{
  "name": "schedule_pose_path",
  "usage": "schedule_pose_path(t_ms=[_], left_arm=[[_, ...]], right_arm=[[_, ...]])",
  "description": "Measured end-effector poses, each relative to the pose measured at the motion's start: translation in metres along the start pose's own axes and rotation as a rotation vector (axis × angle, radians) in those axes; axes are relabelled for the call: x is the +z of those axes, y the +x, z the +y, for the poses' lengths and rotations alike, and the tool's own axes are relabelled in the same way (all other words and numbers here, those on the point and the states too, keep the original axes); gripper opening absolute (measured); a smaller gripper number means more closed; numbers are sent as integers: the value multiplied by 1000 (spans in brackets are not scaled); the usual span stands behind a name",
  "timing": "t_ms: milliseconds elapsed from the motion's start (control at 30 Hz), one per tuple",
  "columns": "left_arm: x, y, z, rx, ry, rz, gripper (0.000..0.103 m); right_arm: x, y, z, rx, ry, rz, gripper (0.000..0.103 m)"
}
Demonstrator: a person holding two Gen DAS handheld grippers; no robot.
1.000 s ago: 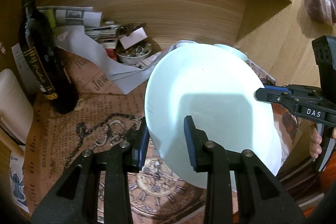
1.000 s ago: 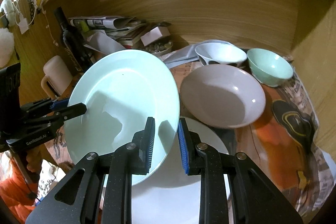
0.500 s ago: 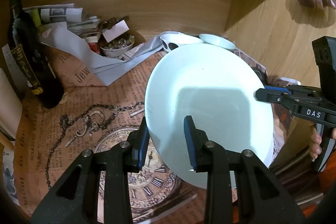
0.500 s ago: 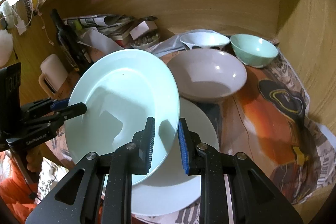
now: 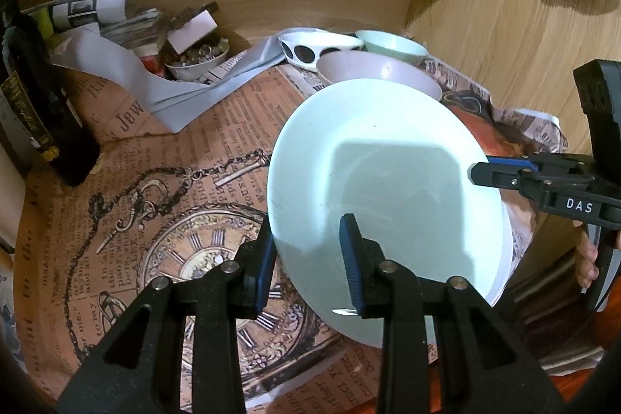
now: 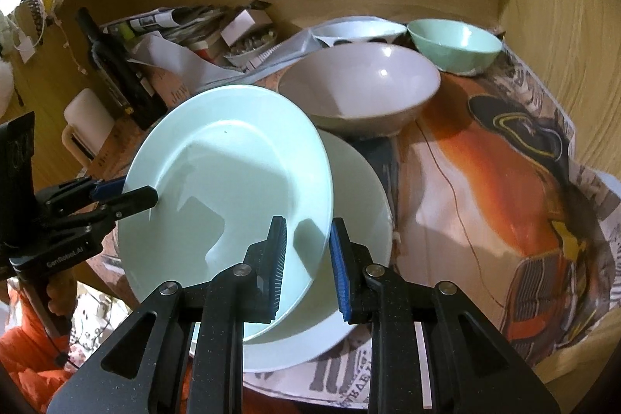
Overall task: Organize plates and bowls
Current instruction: 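Carry the mint green plate over the white plate and lower it, then open both tools to release the mint green plate onto the white plate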
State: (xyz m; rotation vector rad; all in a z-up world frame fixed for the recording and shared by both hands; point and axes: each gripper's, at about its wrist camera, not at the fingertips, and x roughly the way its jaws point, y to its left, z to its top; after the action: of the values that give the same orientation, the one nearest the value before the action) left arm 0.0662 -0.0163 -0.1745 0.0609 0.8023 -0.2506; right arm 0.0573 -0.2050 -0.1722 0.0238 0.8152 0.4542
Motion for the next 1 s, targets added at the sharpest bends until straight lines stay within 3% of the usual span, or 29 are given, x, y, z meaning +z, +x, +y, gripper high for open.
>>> schedule_pose_path(t_ms=[633,1000], left_arm=[[2,16,-12,1,48,46,33],[13,29,-14,18,50,127,34]], right_arm=[[-11,4,-18,38,77,26,22],[-12,-2,-23,67,106,-11,22]])
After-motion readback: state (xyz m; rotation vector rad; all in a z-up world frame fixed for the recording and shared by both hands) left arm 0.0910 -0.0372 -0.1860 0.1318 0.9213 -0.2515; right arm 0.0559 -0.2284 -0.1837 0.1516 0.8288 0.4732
